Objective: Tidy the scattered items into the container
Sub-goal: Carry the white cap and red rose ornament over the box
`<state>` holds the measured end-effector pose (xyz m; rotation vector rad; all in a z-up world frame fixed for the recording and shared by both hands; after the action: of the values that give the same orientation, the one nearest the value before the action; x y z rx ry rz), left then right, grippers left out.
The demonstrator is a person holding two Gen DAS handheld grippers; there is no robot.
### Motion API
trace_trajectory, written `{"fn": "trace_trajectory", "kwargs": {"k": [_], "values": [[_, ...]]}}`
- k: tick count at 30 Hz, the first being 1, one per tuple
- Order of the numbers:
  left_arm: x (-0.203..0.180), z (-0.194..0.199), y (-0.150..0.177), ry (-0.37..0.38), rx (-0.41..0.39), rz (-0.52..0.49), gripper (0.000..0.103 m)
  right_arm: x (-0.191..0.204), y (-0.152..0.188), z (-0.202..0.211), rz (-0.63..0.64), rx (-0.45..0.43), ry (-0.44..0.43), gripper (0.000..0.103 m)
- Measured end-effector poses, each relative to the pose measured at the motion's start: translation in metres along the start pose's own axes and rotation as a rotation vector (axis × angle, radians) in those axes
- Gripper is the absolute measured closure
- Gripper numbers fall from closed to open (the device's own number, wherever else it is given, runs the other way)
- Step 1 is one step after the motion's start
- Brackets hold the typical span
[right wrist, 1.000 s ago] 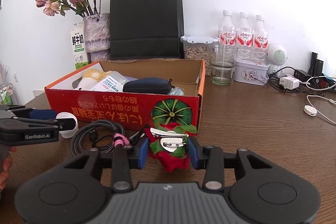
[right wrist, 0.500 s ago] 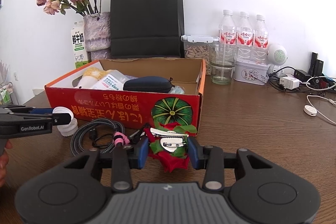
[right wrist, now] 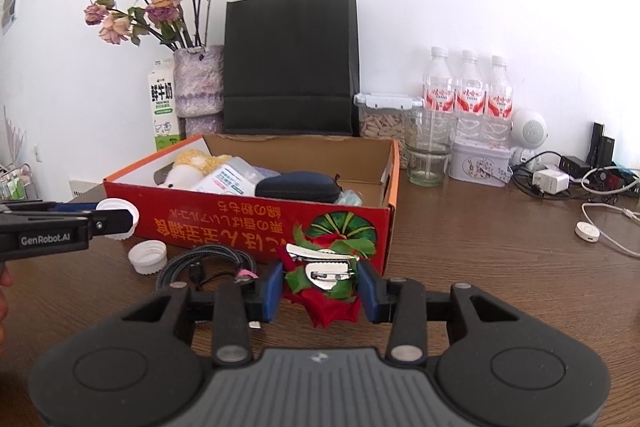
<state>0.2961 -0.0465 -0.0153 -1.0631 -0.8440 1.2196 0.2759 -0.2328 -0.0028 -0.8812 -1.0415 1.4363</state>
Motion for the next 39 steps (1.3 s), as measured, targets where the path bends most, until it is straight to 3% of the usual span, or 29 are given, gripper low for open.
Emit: {"fn": "trace_trajectory", "kwargs": {"k": [9,18,28,39], "values": [[-0.008,0.029,-0.030,0.034,-0.103,0.011,0.063,0.013,-0.025,0.018,0.002,-0.059,-0.033,0.065],[-0.017,0.020,-0.069,0.067,-0.177,0.013,0.063,0.028,-0.075,0.010,0.043,-0.151,-0.058,0.065],[-0.012,-0.028,-0.091,0.075,-0.201,0.065,0.063,0.025,-0.100,-0.047,-0.011,-0.163,-0.083,0.065],[0.011,-0.111,-0.079,0.029,-0.100,0.061,0.063,0.011,-0.088,-0.130,0.005,-0.068,-0.071,0.065]]}}
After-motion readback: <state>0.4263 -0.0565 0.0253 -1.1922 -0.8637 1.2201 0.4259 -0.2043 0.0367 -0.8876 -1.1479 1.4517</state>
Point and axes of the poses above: each gripper's, at about its wrist camera, not at the fingertips, and z roughly against the way its jaws point, x to its left, y to its underside, the point moved 3 cm from there along -z, roughly the way its jaws point, and after that the axes turned 5 degrees about -x, right-handed, at the moved point
